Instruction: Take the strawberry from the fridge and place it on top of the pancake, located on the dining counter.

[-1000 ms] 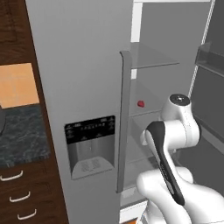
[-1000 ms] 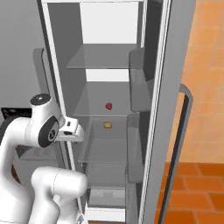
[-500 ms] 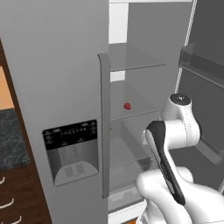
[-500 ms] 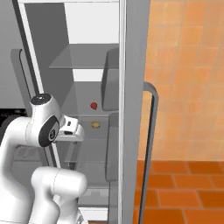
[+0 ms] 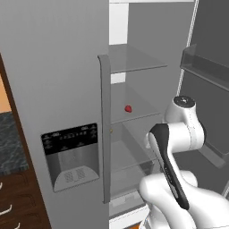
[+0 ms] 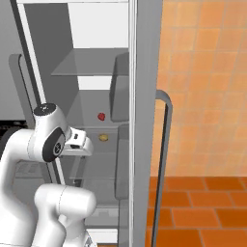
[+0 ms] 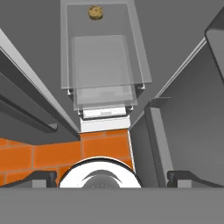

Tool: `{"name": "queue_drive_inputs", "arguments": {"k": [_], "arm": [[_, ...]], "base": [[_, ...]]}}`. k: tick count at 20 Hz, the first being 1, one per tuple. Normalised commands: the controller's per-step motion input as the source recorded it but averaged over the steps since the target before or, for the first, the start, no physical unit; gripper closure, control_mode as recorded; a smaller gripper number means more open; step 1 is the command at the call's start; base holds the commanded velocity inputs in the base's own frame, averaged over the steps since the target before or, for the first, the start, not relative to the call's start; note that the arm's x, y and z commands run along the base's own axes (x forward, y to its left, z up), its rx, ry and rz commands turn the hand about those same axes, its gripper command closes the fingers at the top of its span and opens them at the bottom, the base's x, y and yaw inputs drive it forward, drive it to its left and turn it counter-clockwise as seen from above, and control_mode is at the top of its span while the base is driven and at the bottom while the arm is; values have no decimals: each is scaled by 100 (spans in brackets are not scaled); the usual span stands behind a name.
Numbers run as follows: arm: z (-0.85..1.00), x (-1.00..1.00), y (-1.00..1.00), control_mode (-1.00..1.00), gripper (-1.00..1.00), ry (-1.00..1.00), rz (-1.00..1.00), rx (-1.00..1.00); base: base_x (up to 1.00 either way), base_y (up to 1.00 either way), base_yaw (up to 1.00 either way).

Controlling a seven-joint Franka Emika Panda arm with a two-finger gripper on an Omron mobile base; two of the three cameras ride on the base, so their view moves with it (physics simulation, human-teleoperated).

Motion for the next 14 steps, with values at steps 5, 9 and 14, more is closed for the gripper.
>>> {"name": "queue_drive_inputs", "arguments": {"k": [5, 9, 14], "arm": [[0, 0, 0, 100, -100, 0, 0, 0], [0, 0, 0, 100, -100, 0, 0, 0], [0, 13, 0, -100, -100, -11, 4, 0]], "base": [[13, -3, 1], [3, 0, 3], [2, 0, 1]]}}
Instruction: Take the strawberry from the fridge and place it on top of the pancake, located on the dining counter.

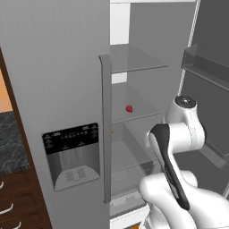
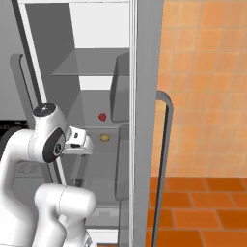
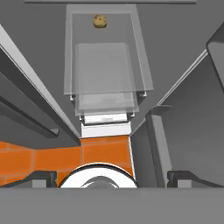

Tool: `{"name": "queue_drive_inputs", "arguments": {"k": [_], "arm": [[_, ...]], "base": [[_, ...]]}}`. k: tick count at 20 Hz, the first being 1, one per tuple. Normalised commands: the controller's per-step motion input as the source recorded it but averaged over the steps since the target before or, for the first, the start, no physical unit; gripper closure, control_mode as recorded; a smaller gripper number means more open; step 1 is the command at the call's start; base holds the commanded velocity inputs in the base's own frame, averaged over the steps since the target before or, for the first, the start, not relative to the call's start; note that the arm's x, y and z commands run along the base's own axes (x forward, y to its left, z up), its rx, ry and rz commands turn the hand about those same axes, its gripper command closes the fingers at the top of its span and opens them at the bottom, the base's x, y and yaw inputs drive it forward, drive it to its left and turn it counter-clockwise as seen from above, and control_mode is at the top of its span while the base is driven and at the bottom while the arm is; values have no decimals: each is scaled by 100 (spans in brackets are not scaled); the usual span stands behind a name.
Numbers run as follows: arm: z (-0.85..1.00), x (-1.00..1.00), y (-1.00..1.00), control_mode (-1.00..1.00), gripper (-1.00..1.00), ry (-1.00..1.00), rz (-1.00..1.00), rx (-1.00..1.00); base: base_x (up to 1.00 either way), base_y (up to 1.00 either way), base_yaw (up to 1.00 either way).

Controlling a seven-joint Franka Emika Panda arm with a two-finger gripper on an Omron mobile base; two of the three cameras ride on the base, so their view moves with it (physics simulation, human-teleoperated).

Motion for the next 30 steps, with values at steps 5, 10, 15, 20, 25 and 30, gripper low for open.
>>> {"name": "queue_drive_inputs", "arguments": {"k": [5, 10, 15, 20, 25, 30], "arm": [[11, 47, 0, -100, -100, -30, 17, 10], [30, 43, 3, -100, -100, -14, 5, 3], [28, 52, 11, -100, -100, -1, 0, 13], [20, 54, 1, -100, -100, -24, -2, 1], [5, 74, 0, -100, -100, -6, -2, -2], [0, 71, -1, -100, -100, 3, -9, -4]], "base": [[0, 0, 0], [0, 0, 0], [0, 0, 0], [0, 0, 0], [0, 0, 0], [0, 0, 0]]}}
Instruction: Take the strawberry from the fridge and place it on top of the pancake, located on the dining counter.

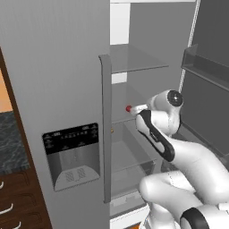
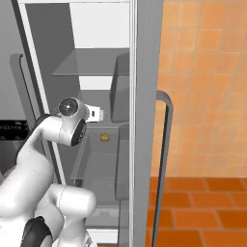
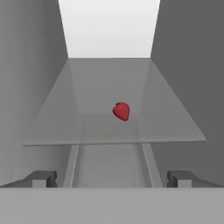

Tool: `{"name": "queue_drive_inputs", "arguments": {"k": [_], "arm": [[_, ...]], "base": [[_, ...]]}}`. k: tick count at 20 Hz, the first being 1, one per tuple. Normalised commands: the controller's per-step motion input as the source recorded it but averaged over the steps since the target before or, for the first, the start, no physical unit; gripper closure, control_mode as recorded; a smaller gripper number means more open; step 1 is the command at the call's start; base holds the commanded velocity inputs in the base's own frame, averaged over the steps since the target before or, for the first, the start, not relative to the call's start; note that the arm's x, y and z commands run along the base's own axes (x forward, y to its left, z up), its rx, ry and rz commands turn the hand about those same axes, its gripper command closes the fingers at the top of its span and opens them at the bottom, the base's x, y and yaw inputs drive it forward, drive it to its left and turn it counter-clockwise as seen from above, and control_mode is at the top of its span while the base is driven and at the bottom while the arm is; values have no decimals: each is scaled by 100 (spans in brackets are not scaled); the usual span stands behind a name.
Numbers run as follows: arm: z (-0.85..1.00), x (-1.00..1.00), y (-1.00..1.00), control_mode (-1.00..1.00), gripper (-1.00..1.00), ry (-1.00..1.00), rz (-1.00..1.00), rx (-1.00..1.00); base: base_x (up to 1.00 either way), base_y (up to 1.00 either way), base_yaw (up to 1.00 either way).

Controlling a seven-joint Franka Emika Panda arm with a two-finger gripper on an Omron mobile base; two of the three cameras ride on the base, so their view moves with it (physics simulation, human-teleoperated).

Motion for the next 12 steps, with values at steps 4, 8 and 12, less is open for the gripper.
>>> {"name": "queue_drive_inputs", "arguments": {"k": [4, 8, 12], "arm": [[0, 82, -6, -100, -100, 13, -7, 0], [-6, 60, -2, -100, -100, 10, -1, -2], [-13, 43, -10, -100, -100, 6, 4, 0]], "base": [[0, 0, 0], [0, 0, 0], [0, 0, 0]]}}
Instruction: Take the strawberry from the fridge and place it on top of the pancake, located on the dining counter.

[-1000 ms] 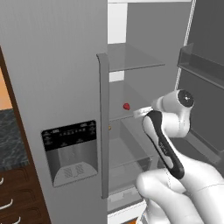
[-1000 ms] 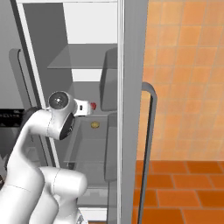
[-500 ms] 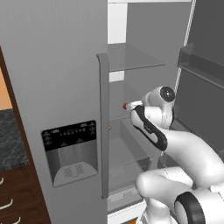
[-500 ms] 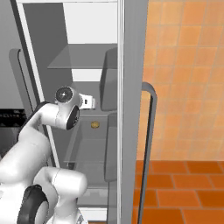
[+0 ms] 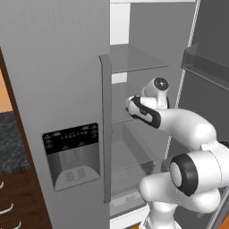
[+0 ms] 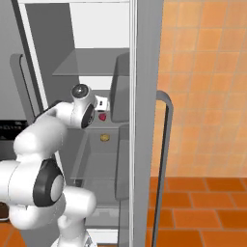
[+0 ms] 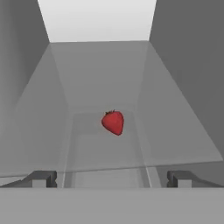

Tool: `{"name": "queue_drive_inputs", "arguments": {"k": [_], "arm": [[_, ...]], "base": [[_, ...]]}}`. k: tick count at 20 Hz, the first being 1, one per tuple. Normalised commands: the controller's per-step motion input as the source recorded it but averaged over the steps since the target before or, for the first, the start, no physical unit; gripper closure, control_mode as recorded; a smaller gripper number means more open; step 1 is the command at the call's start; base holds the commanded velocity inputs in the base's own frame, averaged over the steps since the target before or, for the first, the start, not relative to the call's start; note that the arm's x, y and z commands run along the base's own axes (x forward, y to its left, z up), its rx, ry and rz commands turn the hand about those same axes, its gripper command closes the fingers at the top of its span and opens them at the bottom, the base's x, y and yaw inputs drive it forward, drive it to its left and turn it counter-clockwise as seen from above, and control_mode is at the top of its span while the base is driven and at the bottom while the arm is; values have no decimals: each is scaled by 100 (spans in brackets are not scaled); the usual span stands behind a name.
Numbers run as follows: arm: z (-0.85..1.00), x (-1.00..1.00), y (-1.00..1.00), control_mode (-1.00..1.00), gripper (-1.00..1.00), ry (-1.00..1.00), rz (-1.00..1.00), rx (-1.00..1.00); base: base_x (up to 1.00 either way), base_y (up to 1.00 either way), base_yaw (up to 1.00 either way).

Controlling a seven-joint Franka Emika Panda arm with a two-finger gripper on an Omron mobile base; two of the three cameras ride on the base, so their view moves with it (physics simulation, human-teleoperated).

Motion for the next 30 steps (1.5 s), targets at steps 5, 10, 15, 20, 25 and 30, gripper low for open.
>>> {"name": "queue_drive_inputs", "arguments": {"k": [5, 10, 15, 20, 25, 30], "arm": [[-26, 20, -1, -100, -100, 3, 3, 0], [-17, 35, 0, -100, -100, 7, 1, 0], [-20, 48, 0, -100, -100, 12, 3, 0], [-17, 51, 0, -100, -100, 14, 2, 0], [-20, 41, 1, -100, -100, 5, 0, 0], [-26, 14, 2, -100, -100, 2, 0, 0]], "base": [[0, 0, 0], [0, 0, 0], [0, 0, 0], [0, 0, 0], [0, 0, 0], [0, 0, 0]]}}
